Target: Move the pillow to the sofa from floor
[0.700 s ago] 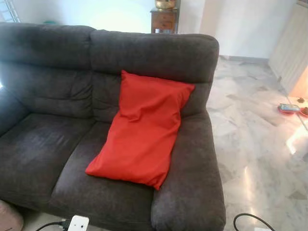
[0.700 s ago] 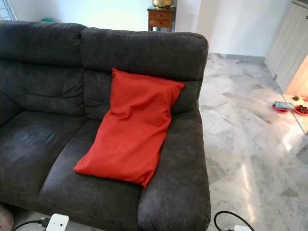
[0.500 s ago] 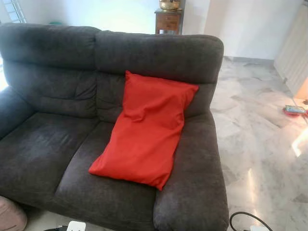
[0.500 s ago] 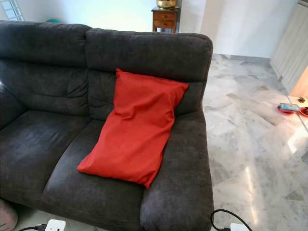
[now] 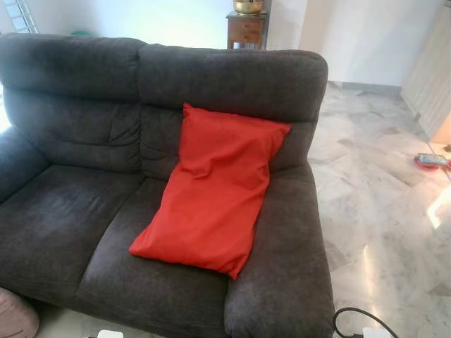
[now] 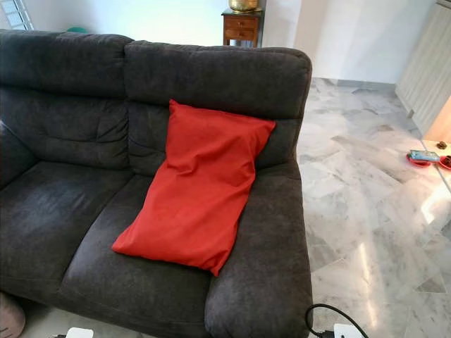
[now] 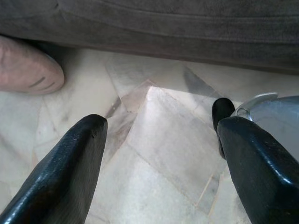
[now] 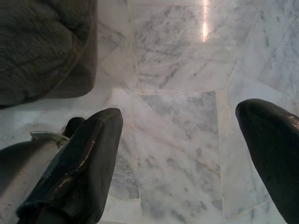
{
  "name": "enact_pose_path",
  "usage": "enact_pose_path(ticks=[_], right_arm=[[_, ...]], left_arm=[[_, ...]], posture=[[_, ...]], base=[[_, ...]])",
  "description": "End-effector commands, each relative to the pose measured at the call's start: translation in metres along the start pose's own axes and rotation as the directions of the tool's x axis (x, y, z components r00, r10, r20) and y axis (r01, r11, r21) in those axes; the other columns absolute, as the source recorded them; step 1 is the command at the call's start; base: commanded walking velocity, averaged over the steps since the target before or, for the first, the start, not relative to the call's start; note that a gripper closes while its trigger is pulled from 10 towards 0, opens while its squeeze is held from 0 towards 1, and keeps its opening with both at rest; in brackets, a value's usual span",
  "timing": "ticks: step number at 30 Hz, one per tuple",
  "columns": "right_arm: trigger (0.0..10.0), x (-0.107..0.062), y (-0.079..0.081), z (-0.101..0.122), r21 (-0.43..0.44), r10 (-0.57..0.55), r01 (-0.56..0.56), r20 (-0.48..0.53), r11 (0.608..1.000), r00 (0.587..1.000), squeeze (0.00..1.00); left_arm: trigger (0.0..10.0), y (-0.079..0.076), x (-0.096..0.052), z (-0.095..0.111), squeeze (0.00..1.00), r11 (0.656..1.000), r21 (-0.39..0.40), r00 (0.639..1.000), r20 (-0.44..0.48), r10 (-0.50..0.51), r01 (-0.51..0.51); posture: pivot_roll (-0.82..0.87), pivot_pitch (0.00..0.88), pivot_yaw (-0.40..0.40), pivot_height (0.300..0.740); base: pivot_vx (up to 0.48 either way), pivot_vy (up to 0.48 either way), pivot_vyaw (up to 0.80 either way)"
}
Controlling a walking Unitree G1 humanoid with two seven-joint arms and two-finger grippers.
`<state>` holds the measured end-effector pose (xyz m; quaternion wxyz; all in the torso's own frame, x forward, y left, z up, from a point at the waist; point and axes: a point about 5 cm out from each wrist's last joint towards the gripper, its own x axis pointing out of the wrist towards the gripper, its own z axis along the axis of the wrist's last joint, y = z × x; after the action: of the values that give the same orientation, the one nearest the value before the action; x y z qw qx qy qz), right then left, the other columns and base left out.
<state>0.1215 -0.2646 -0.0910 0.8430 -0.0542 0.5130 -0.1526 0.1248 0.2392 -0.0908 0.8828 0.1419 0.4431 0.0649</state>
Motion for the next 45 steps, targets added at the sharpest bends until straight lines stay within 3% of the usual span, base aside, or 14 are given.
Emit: enact_pose_path(ticks=[1, 13, 20, 26, 30, 45], right_arm=[[10.0, 0.000, 0.002, 0.004, 0.004, 0.005, -0.005, 0.018, 1.000, 1.000, 0.00], [10.0, 0.001, 0.003, 0.009, 0.015, 0.012, -0.012, 0.050, 1.000, 0.999, 0.00], [10.0, 0.001, 0.005, 0.015, -0.030, 0.032, -0.030, 0.082, 0.999, 0.996, 0.00], [10.0, 0.001, 0.002, 0.020, 0.028, 0.006, -0.009, 0.113, 1.000, 0.994, 0.00], [10.0, 0.000, -0.004, 0.036, 0.159, -0.021, -0.014, 0.220, 0.987, 0.975, 0.00], [10.0, 0.000, 0.009, 0.044, 0.109, 0.057, -0.087, 0.254, 0.990, 0.965, 0.00]], left_arm=[[10.0, 0.003, 0.000, -0.004, 0.00, 1.000, -0.017, 1.000, -0.021, 0.005, -0.005], [10.0, 0.000, -0.001, -0.008, 0.00, 1.000, -0.004, 0.998, -0.056, -0.005, 0.005], [10.0, 0.000, -0.001, -0.008, 0.00, 1.000, 0.017, 0.998, -0.055, -0.004, 0.005], [10.0, 0.000, -0.001, -0.008, 0.00, 1.000, 0.012, 0.999, -0.054, -0.004, 0.005], [10.0, 0.000, -0.001, -0.008, 0.00, 1.000, 0.011, 0.999, -0.048, -0.004, 0.005], [10.0, 0.001, -0.001, -0.006, 0.00, 1.000, 0.009, 1.000, -0.029, -0.004, 0.004]], posture=[[0.09, 0.006, -0.019, 0.740], [0.09, 0.005, -0.018, 0.740], [0.09, 0.004, -0.018, 0.740], [0.09, 0.000, -0.019, 0.740], [0.09, 0.000, -0.017, 0.740], [0.09, 0.000, -0.019, 0.740]], base=[[0.000, 0.000, 0.00], [0.000, 0.178, 0.00], [0.000, 0.317, 0.35], [0.000, 0.316, 0.27], [0.000, 0.317, 0.00], [0.000, 0.319, 0.00]])
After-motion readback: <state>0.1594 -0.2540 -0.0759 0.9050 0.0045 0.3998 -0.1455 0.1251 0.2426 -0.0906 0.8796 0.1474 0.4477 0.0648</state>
